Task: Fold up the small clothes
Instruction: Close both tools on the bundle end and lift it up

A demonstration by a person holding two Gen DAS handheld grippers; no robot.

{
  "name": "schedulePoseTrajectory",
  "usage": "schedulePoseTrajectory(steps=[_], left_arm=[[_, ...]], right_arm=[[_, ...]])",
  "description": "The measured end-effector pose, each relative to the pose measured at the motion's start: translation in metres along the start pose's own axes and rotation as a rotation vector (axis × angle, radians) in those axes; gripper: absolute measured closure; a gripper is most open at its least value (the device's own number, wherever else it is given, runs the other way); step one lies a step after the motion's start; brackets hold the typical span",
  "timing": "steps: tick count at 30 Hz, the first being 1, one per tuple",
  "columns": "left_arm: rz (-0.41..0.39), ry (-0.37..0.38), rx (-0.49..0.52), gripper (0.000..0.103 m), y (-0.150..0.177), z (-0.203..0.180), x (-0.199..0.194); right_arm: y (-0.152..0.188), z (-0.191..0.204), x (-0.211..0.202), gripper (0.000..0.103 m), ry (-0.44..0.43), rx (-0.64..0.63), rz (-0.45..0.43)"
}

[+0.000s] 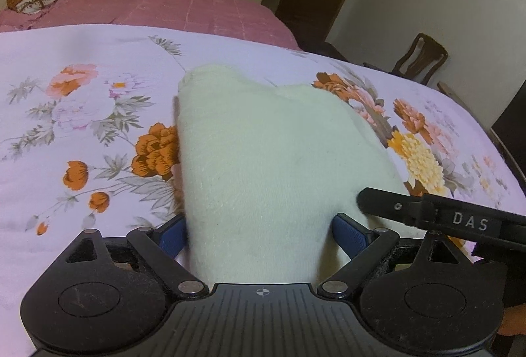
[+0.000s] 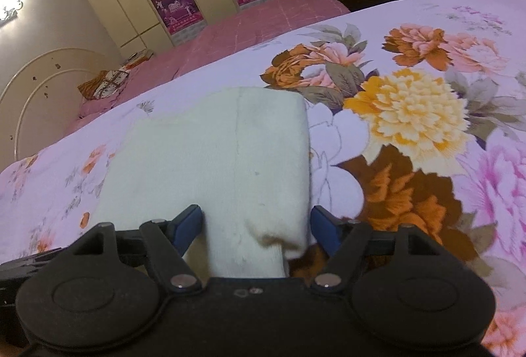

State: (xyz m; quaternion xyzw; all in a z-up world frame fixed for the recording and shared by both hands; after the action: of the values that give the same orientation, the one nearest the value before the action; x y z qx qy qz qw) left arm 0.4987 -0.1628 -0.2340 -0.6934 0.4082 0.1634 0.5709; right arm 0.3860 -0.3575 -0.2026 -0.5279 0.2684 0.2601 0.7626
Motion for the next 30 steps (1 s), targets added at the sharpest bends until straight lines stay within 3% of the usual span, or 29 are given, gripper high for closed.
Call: schedulePoseTrajectory(steps=[13,14,17,21,26,30], left_arm=[[0.001,0.027,-0.027,0.012,-0.005,0.001,0.008],[0.0,0.029,-0.027,0.015,-0.005,0.001,0.007],[0.0,0.038,-0.035,0.023,-0.006,0.003,0.005],[0.004,0.043,-0.036,0.027,-0.007,0.005,0.003],[-0.002,0.04,-0.034,0.027,-0.006,0.004,0.004],[-0.017,0.045,-0.02,0.04,-0.007,0.002,0.0]], right_arm=[[-0.006,0.002,0.015,0.036,-0.059,-0.015,0.003],[-0.005,0.003,0.015,0.045,-0.069,-0.015,0.004],[-0.004,0.007,0.012,0.059,-0.091,-0.014,0.0],[-0.004,0.011,0.009,0.062,-0.083,-0.017,-0.01],[-0.006,0.008,0.015,0.058,-0.084,0.007,-0.002],[-0.004,0.013,0.012,0.062,-0.073,-0.01,-0.022]])
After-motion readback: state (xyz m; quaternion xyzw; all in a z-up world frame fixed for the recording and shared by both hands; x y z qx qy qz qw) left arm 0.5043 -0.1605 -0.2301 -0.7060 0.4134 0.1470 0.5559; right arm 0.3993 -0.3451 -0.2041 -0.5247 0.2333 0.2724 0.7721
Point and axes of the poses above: each gripper's, at about its wrist camera, not at the fingertips, and x roughly the way its jaws point, z to its left, y to its underside, the point moved 4 cm from there along x, roughly the way its jaws point, and after that the axes turned 1 degree about x, right-handed, at the moved point
